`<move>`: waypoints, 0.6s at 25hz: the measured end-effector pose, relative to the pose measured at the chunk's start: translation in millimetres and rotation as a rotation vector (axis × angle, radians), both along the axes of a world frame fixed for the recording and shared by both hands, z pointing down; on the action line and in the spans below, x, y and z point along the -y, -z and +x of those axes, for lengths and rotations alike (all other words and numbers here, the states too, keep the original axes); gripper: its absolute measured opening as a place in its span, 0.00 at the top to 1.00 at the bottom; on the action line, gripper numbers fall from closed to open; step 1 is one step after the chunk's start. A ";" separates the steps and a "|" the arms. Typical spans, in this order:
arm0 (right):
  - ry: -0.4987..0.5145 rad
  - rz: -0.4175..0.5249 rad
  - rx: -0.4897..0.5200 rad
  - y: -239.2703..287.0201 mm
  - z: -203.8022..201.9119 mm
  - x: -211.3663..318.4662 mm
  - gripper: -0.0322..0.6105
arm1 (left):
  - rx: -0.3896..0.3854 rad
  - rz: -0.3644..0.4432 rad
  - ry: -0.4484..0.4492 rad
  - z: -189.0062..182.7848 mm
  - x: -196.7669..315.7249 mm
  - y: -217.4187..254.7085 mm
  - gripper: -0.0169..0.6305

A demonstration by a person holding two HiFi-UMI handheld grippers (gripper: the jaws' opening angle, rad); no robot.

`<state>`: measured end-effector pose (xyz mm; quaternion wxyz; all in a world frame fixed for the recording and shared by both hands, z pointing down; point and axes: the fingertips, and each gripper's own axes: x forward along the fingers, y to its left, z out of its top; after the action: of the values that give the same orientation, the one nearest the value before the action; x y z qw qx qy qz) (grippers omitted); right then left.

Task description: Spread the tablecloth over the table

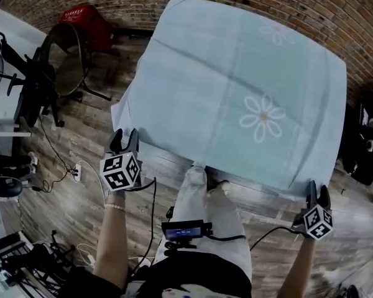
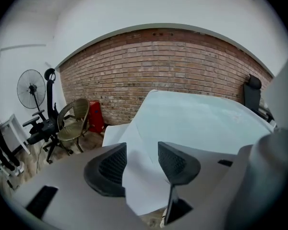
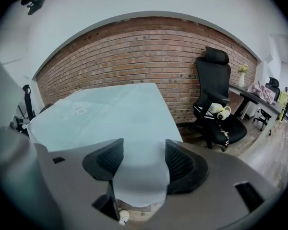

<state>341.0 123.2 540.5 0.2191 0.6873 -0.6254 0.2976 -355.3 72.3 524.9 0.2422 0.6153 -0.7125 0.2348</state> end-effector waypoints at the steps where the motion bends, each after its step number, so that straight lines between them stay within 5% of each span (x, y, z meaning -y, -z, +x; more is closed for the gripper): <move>1: -0.004 -0.001 -0.006 -0.5 -0.4 0.4 0.51 | -0.001 -0.009 -0.003 1.3 1.3 -3.6 0.62; 7: -0.018 -0.001 -0.025 0.6 1.5 -1.1 0.51 | -0.053 -0.017 -0.013 -1.9 1.9 -8.8 0.60; 10: 0.037 -0.011 -0.032 2.0 -9.0 0.1 0.66 | -0.077 -0.022 -0.016 -6.4 1.4 -8.3 0.79; 12: 0.097 -0.028 -0.063 1.1 -19.0 3.5 0.84 | -0.021 -0.043 -0.070 -3.1 3.7 -9.0 0.90; 15: 0.116 -0.059 -0.110 -0.1 -22.0 3.6 0.89 | 0.099 -0.091 -0.125 -0.8 5.1 -10.5 0.95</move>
<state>319.0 119.6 540.6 0.2903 0.6584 -0.6422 0.2643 -356.2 67.3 535.4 0.2196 0.6344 -0.6725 0.3116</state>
